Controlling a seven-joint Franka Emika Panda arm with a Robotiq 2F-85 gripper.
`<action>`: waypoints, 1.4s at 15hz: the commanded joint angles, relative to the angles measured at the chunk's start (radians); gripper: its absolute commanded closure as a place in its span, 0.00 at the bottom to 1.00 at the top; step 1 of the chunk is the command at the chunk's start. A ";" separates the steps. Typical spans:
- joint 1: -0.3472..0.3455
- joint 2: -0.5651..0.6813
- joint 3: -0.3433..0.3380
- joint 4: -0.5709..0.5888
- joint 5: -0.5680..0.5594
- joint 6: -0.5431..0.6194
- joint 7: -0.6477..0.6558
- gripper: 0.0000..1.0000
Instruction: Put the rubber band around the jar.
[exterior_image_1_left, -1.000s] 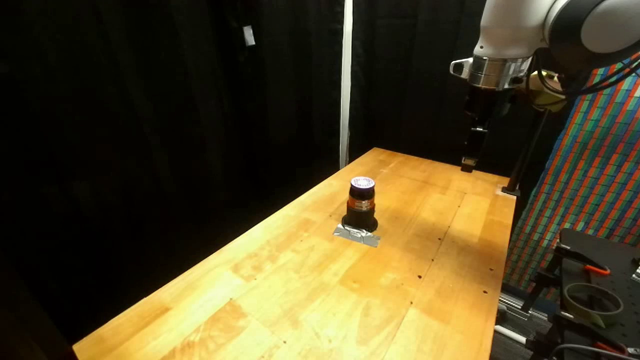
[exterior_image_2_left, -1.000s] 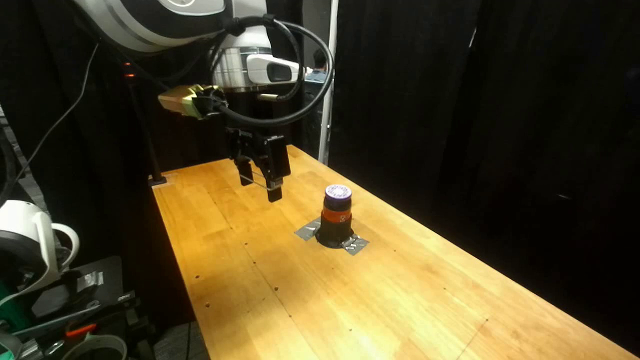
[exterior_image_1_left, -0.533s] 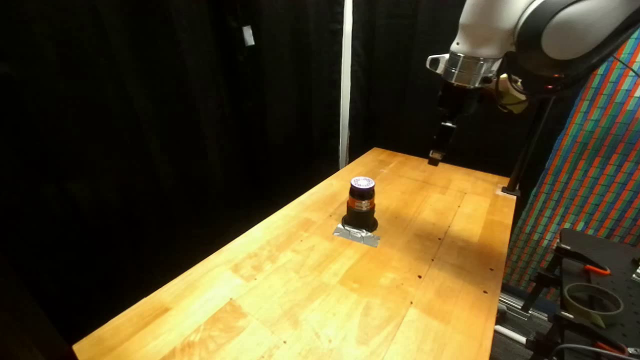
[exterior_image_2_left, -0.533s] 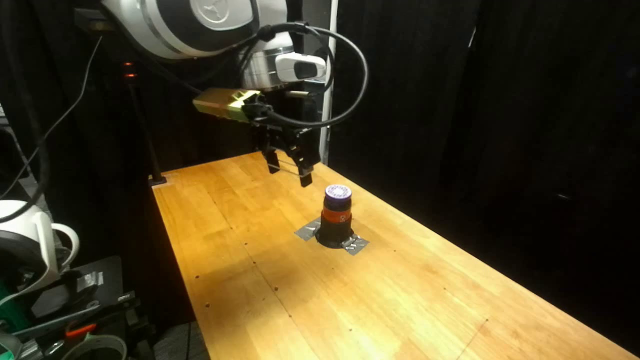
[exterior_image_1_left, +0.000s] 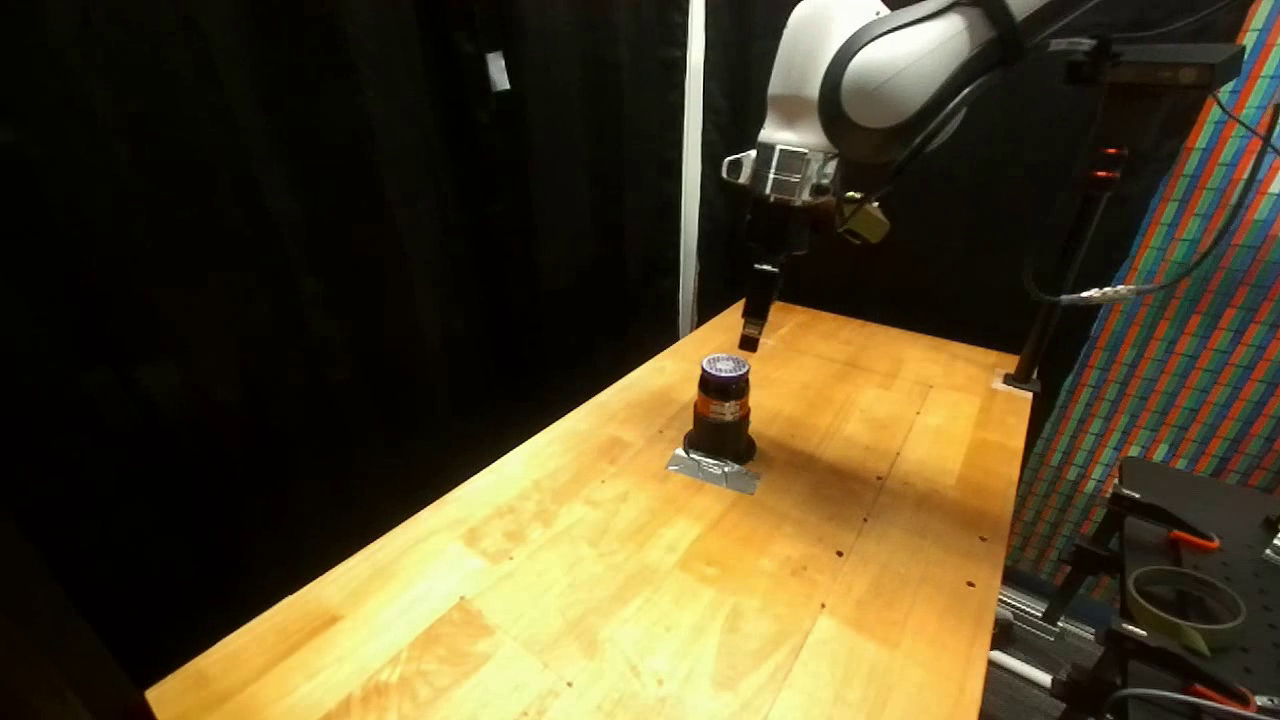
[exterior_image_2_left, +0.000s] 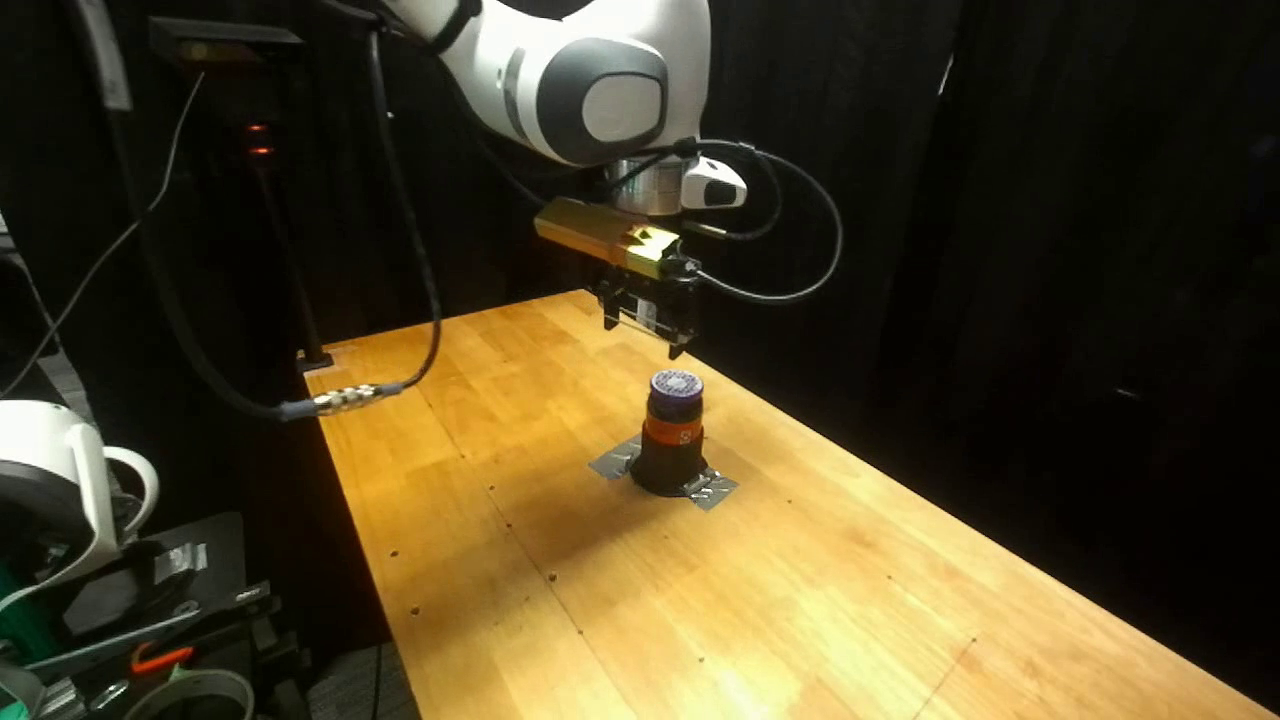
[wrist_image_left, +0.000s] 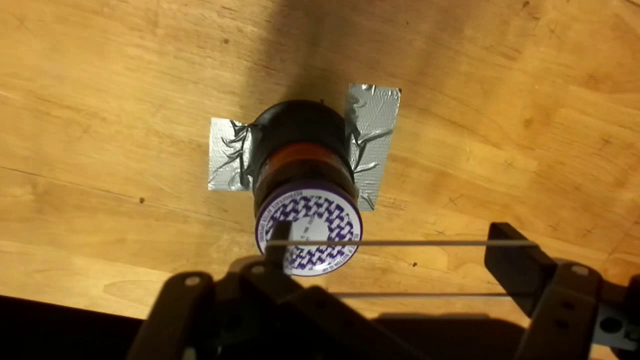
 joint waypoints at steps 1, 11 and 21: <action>0.002 0.170 -0.009 0.254 -0.017 -0.145 0.003 0.00; 0.016 0.536 -0.052 0.773 -0.082 -0.450 0.044 0.00; 0.043 0.767 -0.044 1.145 -0.077 -0.781 0.040 0.00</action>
